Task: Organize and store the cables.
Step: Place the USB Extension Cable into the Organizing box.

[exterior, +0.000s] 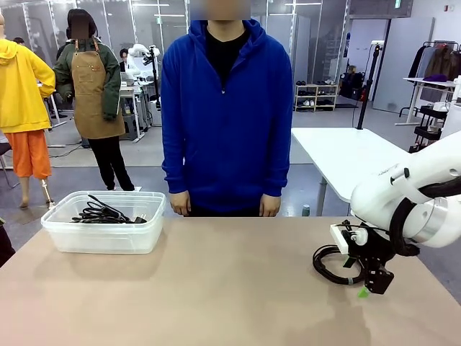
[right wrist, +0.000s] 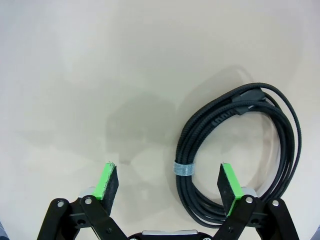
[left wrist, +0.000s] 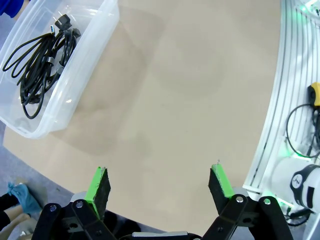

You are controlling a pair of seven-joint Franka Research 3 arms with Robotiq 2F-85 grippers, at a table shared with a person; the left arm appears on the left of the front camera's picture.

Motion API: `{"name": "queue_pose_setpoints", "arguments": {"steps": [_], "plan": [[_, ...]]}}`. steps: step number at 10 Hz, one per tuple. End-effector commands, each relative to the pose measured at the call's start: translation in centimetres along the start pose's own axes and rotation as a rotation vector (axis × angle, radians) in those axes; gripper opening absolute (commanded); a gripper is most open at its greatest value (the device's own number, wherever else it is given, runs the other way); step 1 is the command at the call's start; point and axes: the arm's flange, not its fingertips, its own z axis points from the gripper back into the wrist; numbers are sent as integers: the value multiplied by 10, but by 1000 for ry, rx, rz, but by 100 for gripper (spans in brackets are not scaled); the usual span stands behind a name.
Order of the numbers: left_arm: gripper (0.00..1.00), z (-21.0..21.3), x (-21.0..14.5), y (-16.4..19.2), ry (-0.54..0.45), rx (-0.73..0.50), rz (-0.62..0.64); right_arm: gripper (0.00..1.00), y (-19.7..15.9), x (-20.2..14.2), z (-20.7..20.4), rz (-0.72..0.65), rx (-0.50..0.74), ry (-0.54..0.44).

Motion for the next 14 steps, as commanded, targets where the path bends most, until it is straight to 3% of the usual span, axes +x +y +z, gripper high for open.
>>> {"name": "queue_pose_setpoints", "arguments": {"steps": [1, 2, 3, 4, 6, 7, 8, 9, 12, 14], "plan": [[100, 1, 2, -1, -14, -1, 18, 92, -14, 1, 1, -30, 14, 28], [100, 1, 2, -1, -14, -1, 18, 41, -16, 2, 2, -37, 12, 43], [100, 1, 2, -1, -14, -1, 18, 32, -16, 2, 0, -36, 21, 53], [100, 1, 2, -1, -14, -1, 18, 0, -16, 1, -4, -42, 25, 65], [100, 1, 2, -1, -14, -1, 18, 0, -14, -2, -11, -51, 34, 68], [100, 1, 2, -1, -14, -1, 18, 14, -11, 0, -12, -45, 34, 71], [100, 1, 2, -1, -14, -1, 18, 3, -9, 2, -8, -39, 28, 67], [100, 1, 2, -1, -14, -1, 18, 0, -8, 3, -6, -40, 24, 65], [100, 1, 2, -1, -14, -1, 18, 0, -2, 9, 3, -46, 10, 71], [100, 1, 2, -1, -14, -1, 18, 0, 8, 25, 36, -66, -49, 36]]}}
